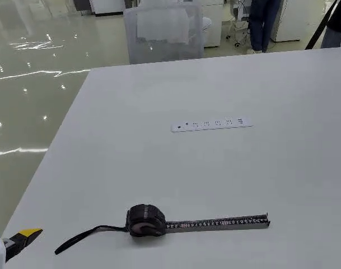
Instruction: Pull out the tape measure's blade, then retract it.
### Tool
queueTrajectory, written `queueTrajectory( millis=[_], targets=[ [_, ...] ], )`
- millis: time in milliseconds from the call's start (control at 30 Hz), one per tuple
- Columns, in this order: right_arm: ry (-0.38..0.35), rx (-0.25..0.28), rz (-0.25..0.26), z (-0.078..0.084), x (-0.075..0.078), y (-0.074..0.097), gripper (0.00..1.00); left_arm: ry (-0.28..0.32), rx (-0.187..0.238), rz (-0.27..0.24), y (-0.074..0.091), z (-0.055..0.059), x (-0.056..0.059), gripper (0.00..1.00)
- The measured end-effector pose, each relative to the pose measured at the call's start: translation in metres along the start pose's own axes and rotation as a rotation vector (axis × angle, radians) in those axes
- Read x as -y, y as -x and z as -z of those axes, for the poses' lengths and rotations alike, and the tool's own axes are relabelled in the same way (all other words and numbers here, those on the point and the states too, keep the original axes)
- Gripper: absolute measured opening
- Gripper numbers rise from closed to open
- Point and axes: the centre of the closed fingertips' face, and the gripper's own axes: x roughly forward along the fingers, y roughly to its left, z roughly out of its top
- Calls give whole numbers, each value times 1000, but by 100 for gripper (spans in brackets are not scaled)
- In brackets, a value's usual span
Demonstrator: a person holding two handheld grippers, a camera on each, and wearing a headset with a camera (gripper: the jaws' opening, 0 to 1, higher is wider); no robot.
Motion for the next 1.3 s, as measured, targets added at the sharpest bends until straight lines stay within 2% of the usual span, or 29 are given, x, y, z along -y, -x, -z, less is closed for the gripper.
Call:
queueTrajectory(
  millis=[33,67,100,133,367,467,500,533,567,600,633,700,733,767,800,833,867,900,1067,1200,1267,1300],
  targets=[
    [-1,3,1,-1,1,1,100,3,-4,3,-1,-1,1,100],
    [-5,-2,0,-1,3,1,100,11,-25,8,-2,2,2,100],
    [-2,-7,18,-1,5,2,100,11,-34,8,-3,3,3,100],
    [4,-2,10,-2,6,2,100,14,-42,8,-4,3,3,100],
    [11,-20,1,-2,9,-4,100,39,-33,17,-14,-2,4,100],
    [10,-22,-8,-5,10,-8,100,23,-39,17,-23,-6,7,100],
    [8,-21,-8,-7,12,-10,100,19,-39,-1,-27,-8,4,100],
    [2,14,-17,-14,11,-11,100,25,-33,-39,-29,-10,-5,100],
    [1,12,-20,-16,12,-11,100,55,-9,-16,-32,-16,-1,100],
    [22,-20,-8,-15,15,-14,100,87,34,4,-36,-26,4,100],
    [40,-17,-13,-18,15,-16,100,76,13,-30,-38,-25,-1,100],
    [39,-11,-16,-24,18,-18,100,75,30,-23,-44,-33,4,100],
    [66,-28,-16,-25,20,-20,100,73,36,-52,-49,-35,0,100],
    [68,-27,-19,-28,21,-21,100,68,31,-50,-54,-36,3,100],
    [65,-34,-25,-30,21,-22,100,21,2,-95,-59,-35,-1,100],
    [79,-36,-27,-32,22,-24,100,10,-3,-117,-63,-37,-3,100],
    [87,-41,-30,-34,23,-25,100,36,0,-97,-69,-38,3,100],
    [92,-38,-38,-38,23,-27,100,49,4,-99,-73,-41,6,100],
    [150,-54,-47,-49,29,-40,100,61,7,-86,-97,-47,18,100],
    [178,-72,-79,-56,28,-51,100,71,0,-110,-111,-50,24,100],
    [201,-77,-93,-59,29,-57,100,99,-3,-116,-117,-52,27,100],
    [214,-81,-96,-60,29,-60,100,110,-4,-147,-118,-51,24,100]
  ],
)
